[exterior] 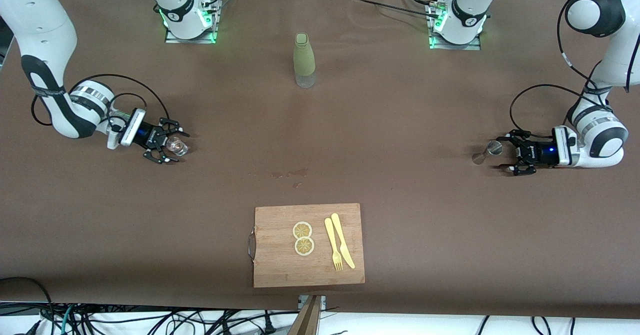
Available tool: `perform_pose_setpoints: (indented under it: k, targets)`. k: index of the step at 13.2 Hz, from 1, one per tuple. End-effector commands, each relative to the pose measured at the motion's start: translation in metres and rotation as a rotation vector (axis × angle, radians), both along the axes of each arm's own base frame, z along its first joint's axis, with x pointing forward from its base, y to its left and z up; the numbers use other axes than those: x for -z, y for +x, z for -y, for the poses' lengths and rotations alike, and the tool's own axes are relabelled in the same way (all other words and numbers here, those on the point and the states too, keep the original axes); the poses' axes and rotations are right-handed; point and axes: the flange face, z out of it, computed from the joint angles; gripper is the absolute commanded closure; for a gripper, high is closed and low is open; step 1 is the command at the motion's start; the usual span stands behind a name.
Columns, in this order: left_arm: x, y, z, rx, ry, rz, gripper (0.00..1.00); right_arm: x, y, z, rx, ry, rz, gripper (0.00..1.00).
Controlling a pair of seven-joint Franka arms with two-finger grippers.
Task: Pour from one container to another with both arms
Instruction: 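Close the right gripper on the glass while the left gripper grips the jigger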
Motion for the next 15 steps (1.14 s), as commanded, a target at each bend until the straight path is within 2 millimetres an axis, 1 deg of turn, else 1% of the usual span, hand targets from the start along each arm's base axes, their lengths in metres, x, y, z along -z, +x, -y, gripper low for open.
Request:
perform_pose_setpoints:
  k: [1, 2, 3, 4, 5, 6, 7, 8, 9, 13, 15]
  targets:
    - [0.006, -0.001, 0.023, -0.019, 0.0, 0.065, 0.0, 0.004, -0.002, -0.003, 0.011, -0.006, 0.037, 0.03]
    - [0.007, -0.001, 0.028, -0.016, 0.0, 0.062, 0.0, 0.004, -0.001, -0.002, 0.012, -0.004, 0.039, 0.14]
    - [0.007, 0.002, 0.034, -0.01, 0.0, 0.065, 0.0, 0.004, -0.001, -0.002, 0.012, -0.003, 0.041, 0.29]
    - [0.007, 0.004, 0.038, -0.011, 0.002, 0.067, 0.0, 0.003, 0.0, -0.002, 0.013, -0.003, 0.042, 0.5]
    - [0.007, 0.006, 0.042, -0.005, 0.002, 0.067, 0.0, 0.003, 0.001, -0.001, 0.015, -0.004, 0.044, 0.64]
    - [0.007, 0.006, 0.044, -0.005, 0.0, 0.066, 0.0, 0.001, 0.004, -0.001, 0.014, -0.004, 0.051, 0.74]
    - [0.007, 0.006, 0.045, -0.002, 0.0, 0.066, 0.0, 0.001, 0.005, -0.001, 0.014, -0.001, 0.051, 0.81]
    - [0.005, 0.007, 0.046, 0.001, 0.002, 0.068, 0.0, 0.0, 0.006, -0.001, 0.014, 0.002, 0.051, 0.84]
    - [0.004, 0.007, 0.046, 0.001, 0.003, 0.07, 0.0, 0.001, 0.006, -0.001, 0.016, 0.005, 0.045, 0.85]
    - [-0.001, 0.009, 0.044, 0.004, 0.002, 0.075, 0.0, -0.002, 0.011, -0.004, 0.011, 0.01, 0.051, 0.86]
    - [-0.002, 0.009, 0.044, 0.005, 0.0, 0.074, 0.01, -0.004, 0.014, -0.006, 0.006, 0.013, 0.056, 0.88]
